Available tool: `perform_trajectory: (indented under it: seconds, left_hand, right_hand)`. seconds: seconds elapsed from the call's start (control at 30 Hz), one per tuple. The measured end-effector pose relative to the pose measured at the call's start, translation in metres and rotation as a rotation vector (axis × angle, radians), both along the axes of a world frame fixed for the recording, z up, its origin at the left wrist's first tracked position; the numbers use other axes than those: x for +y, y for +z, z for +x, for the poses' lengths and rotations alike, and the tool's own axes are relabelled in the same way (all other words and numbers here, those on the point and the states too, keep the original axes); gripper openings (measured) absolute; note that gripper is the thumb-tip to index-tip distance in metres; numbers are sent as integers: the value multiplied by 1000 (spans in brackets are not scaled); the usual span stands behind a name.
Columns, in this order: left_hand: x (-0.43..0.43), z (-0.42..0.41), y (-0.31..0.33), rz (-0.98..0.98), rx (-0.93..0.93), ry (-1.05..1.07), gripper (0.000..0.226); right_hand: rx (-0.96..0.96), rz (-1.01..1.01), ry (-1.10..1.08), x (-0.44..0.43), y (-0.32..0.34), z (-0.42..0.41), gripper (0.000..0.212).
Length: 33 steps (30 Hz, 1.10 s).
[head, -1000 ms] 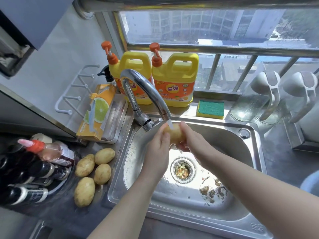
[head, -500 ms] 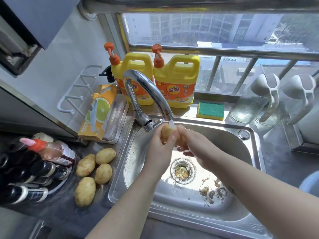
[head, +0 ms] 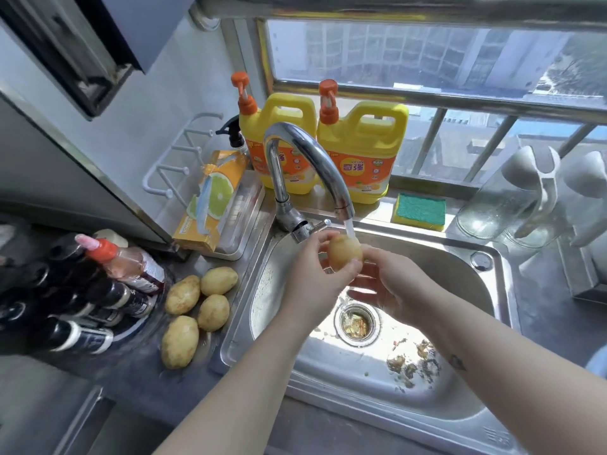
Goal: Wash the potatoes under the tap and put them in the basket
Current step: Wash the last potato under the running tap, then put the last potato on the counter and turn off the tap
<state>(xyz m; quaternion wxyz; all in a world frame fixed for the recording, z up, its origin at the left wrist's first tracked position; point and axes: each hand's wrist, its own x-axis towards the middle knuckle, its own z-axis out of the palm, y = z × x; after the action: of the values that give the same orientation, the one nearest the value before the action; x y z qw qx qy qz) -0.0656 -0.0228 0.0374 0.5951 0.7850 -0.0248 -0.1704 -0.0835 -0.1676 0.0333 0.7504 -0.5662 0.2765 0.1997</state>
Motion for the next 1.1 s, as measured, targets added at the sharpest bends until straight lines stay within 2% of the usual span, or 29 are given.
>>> perform_trajectory:
  seconds: [0.07, 0.13, 0.23, 0.3, 0.37, 0.57, 0.77, 0.9, 1.1]
  left_hand:
    - [8, -5, -2, 56, -1, -28, 49]
    - [18, -11, -9, 214, -4, -78, 53]
    - [35, -24, -24, 415, 75, -120, 57]
    - [44, -32, -30, 513, 121, -130, 60]
    - [53, -40, -36, 585, 131, -111, 62]
    - [81, -52, -42, 632, 127, 65, 55]
    - [128, -80, -50, 950, 46, 268, 60]
    - [144, -98, -59, 1076, 0, 278, 61]
    - [148, -113, -62, 1120, 18, 248, 59]
  right_hand:
    - [-35, -69, 57, 2, -2, -5, 27]
    - [-60, -228, 146, 4, -11, -11, 23]
    - [-123, -695, 524, 8, -32, -17, 27]
    - [-124, -881, 735, 15, -43, -21, 33]
    - [-122, -912, 773, 22, -50, -21, 35]
    - [-153, -908, 813, 41, -56, -16, 31]
    - [-192, -874, 896, 59, -60, -18, 32]
    - [-204, -847, 959, 73, -57, -24, 34]
    - [-216, -827, 1030, 84, -55, -28, 33]
